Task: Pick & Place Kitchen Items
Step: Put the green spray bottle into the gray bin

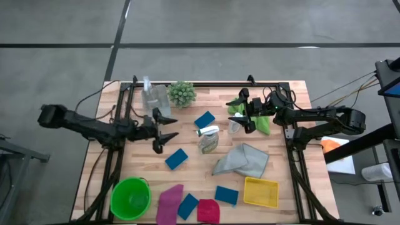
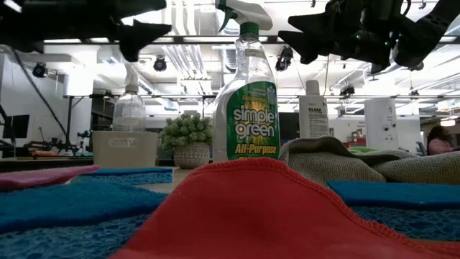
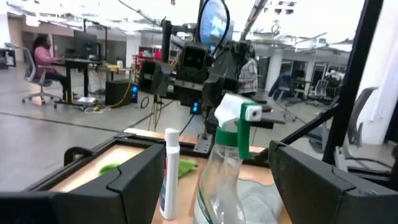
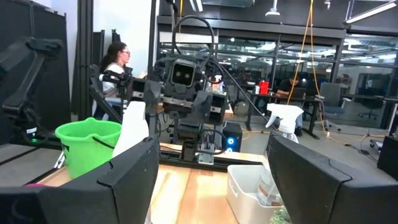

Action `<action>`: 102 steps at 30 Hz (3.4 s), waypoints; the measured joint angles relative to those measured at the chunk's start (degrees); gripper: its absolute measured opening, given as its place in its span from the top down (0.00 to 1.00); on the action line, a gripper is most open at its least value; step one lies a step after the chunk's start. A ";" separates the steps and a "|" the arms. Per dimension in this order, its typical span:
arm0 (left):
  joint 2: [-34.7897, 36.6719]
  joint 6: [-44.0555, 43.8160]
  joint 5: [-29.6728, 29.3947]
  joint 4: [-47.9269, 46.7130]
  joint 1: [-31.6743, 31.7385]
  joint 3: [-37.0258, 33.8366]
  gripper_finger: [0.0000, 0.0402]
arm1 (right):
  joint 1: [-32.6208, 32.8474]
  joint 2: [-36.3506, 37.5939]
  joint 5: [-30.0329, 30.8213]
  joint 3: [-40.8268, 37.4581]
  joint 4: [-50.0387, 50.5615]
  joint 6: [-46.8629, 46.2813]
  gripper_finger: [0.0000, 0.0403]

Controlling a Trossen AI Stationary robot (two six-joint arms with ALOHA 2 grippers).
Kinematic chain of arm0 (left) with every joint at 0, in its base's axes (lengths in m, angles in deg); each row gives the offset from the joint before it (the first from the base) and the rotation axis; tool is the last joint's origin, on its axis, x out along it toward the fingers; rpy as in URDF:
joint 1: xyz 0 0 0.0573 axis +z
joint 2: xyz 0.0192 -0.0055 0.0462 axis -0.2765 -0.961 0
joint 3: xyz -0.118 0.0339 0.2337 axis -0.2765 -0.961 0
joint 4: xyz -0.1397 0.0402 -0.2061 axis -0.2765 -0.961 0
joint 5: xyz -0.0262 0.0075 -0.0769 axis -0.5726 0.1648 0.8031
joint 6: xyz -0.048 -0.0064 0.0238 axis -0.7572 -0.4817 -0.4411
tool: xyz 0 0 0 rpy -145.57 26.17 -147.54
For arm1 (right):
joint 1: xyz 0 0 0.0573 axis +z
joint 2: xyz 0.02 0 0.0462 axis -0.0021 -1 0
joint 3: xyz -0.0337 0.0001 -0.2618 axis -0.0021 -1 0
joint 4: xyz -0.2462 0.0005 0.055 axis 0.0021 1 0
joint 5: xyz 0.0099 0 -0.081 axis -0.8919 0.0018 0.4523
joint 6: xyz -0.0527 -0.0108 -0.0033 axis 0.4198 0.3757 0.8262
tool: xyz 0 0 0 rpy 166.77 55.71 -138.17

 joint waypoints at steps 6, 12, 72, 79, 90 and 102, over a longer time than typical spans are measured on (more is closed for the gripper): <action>-11.53 -0.01 -0.23 1.09 0.02 7.06 0.29 | 0.00 0.00 0.00 0.01 0.02 0.02 0.28; -20.07 0.49 -1.13 1.08 0.02 14.40 0.29 | -0.01 0.00 0.00 0.01 0.23 0.04 0.28; -22.44 6.31 -0.39 -9.80 -0.02 24.02 0.86 | 0.00 -0.02 -0.02 0.01 1.70 0.66 0.28; -19.29 7.53 0.23 -11.95 -0.04 23.91 0.86 | -0.02 -0.02 -0.01 0.01 1.74 0.64 0.28; -3.36 10.31 1.02 -26.47 -0.07 23.56 0.86 | 0.06 -0.02 -0.02 0.01 2.04 0.66 0.28; 8.93 9.92 6.51 -19.62 0.21 12.17 0.86 | 0.22 -0.02 -0.02 0.01 2.25 0.90 0.28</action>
